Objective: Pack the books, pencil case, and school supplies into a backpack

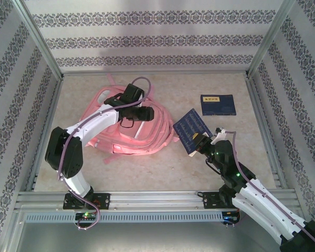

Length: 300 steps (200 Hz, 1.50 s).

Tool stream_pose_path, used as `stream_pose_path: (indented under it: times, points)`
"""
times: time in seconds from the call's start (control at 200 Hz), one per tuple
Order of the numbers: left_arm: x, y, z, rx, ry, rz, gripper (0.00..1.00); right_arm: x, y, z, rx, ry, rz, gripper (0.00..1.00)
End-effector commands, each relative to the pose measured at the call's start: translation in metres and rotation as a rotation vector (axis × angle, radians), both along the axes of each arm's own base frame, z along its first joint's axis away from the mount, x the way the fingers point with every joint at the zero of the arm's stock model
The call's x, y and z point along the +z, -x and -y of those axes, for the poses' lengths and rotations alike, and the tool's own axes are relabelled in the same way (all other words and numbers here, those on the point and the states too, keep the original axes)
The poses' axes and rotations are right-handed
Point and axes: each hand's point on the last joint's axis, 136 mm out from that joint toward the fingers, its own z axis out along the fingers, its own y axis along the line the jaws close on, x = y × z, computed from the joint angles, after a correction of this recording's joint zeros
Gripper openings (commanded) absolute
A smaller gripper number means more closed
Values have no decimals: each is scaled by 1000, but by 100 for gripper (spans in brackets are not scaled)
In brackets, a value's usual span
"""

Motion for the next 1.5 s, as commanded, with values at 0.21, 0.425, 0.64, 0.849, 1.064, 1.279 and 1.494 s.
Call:
stream_pose_path:
  times: [0.21, 0.425, 0.64, 0.849, 1.064, 1.279, 1.494]
  points:
    - [-15, 3, 26, -53, 137, -50, 45, 3, -5, -1, -9, -52, 25, 0]
    - [-20, 7, 27, -64, 153, -48, 31, -5, -7, -3, -11, -45, 9, 0]
    - [-39, 10, 30, -65, 153, -86, 33, -8, -9, -5, -5, -41, -1, 0]
    - [-39, 10, 35, -97, 162, -100, 7, -11, -9, -6, -1, -36, -11, 0]
    - [22, 14, 34, -169, 155, -38, 0, -2, -6, 6, -35, -2, 2, 0]
    - [104, 25, 21, -250, 159, 66, 0, 11, -1, 17, -43, 32, 32, 0]
    - [167, 43, 3, -339, 239, 150, 0, 15, 5, 4, 48, -1, 33, 0]
